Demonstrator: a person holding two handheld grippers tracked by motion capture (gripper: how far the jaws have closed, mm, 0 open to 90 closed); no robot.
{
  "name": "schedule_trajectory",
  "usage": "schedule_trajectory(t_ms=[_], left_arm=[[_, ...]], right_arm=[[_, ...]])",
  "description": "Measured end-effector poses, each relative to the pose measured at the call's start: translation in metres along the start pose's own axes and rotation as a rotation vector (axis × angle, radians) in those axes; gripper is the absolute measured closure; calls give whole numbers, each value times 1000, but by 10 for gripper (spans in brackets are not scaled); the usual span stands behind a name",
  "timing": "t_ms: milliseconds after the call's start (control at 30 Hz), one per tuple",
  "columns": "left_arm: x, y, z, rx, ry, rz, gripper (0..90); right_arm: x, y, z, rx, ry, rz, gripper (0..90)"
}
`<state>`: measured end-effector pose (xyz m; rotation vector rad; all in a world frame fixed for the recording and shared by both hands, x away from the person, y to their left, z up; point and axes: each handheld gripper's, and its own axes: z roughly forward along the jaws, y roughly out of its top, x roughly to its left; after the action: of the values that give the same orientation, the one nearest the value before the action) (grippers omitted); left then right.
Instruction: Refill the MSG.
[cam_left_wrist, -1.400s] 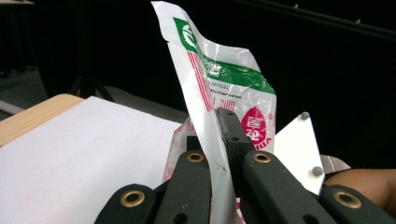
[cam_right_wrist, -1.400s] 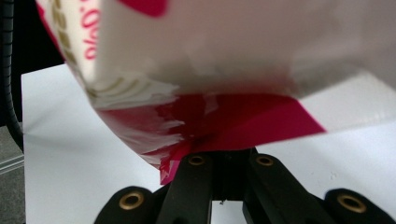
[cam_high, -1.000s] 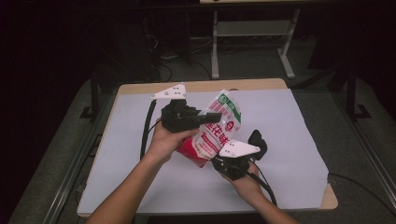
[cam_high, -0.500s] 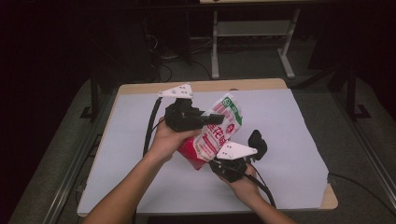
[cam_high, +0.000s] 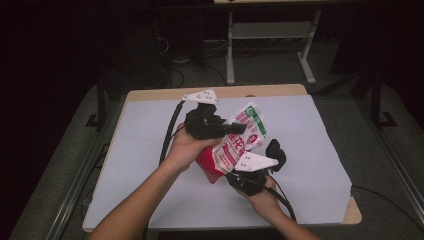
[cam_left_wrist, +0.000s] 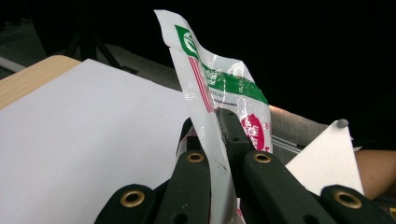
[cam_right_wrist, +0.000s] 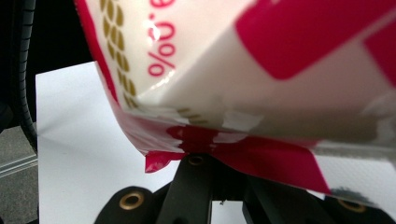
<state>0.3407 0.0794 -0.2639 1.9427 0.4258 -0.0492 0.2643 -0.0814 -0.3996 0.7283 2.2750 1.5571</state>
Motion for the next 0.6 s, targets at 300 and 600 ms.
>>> schedule_trajectory(t_ms=[300, 600], left_arm=[[-3, 6, 5, 40, -14, 20, 900], [1, 8, 13, 66, -25, 0, 900]], right_arm=[[2, 1, -1, -15, -13, 6, 900], [4, -1, -1, -16, -25, 7, 900]])
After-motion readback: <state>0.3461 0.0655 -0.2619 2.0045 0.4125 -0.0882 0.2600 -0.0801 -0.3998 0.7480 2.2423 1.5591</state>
